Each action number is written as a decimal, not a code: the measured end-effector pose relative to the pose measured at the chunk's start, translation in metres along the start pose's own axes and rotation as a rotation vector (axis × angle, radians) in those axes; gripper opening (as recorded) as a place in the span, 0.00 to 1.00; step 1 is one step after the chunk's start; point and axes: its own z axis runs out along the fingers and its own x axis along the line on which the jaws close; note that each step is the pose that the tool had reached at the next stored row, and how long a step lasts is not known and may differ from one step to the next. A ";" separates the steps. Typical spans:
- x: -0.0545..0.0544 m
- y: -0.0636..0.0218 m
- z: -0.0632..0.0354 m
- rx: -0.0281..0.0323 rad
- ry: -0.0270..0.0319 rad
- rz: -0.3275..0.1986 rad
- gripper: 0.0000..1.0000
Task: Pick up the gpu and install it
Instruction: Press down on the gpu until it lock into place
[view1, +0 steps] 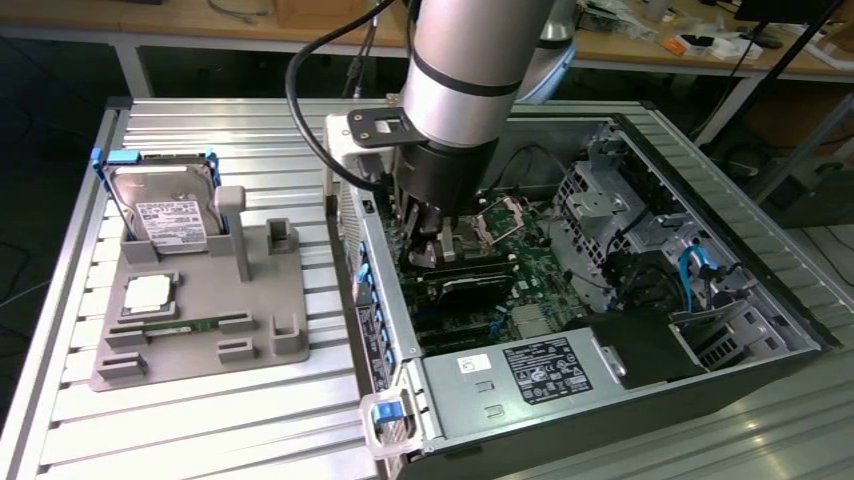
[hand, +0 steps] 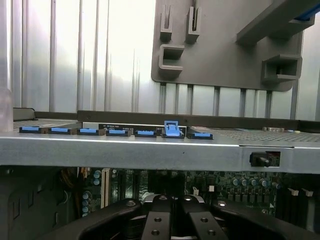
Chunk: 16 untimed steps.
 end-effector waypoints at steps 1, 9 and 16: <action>0.000 0.0009 -0.0002 -0.0002 0.0003 0.000 0.11; 0.000 0.0087 0.0000 -0.0002 0.0002 0.000 0.11; -0.001 0.0133 0.0002 -0.0001 0.0001 0.000 0.11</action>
